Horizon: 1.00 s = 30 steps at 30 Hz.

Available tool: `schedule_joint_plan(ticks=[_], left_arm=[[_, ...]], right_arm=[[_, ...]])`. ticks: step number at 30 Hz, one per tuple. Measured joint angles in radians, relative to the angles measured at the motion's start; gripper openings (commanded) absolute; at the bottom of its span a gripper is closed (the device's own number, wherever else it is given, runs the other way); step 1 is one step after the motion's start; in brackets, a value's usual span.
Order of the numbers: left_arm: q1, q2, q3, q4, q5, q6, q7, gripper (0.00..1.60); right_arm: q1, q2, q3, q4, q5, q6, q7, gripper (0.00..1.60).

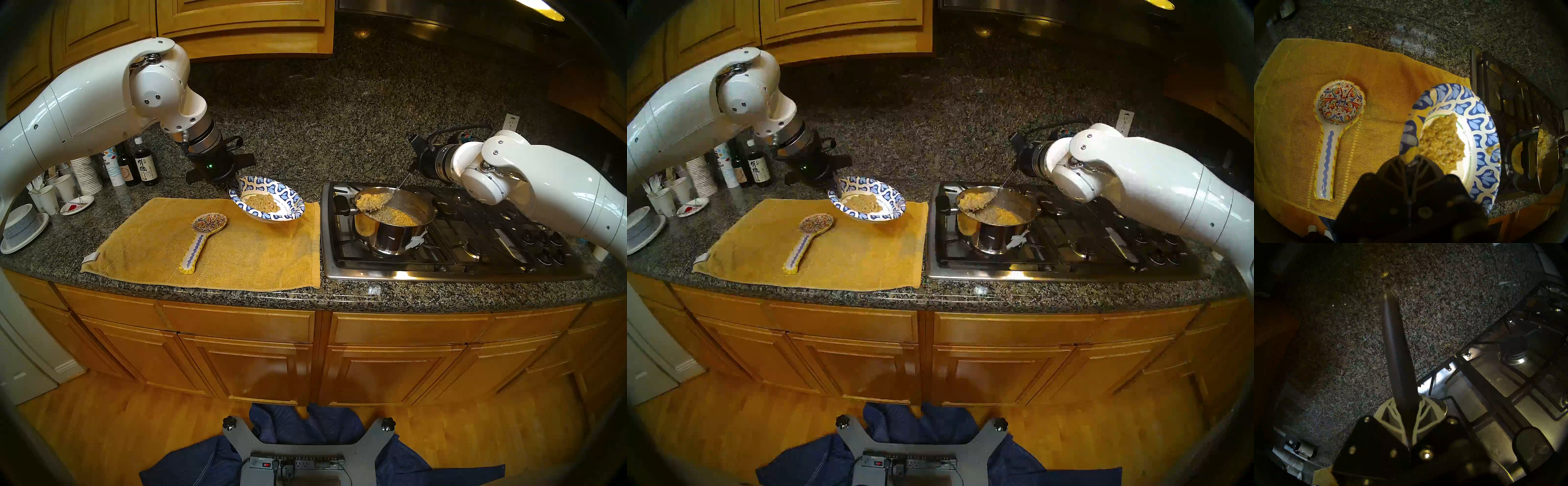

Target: Scoop oatmeal into bowl

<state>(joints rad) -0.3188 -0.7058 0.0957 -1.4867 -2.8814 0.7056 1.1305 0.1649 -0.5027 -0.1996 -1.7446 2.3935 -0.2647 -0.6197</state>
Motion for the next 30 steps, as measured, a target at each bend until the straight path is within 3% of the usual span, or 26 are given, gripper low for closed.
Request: schedule_joint_plan(ticks=[30], left_arm=[[-0.001,0.0,0.001,0.0,0.0,0.0,0.0,0.0]], right_arm=[[-0.003,0.08,0.007,-0.045,0.026,-0.062,0.032,0.0]])
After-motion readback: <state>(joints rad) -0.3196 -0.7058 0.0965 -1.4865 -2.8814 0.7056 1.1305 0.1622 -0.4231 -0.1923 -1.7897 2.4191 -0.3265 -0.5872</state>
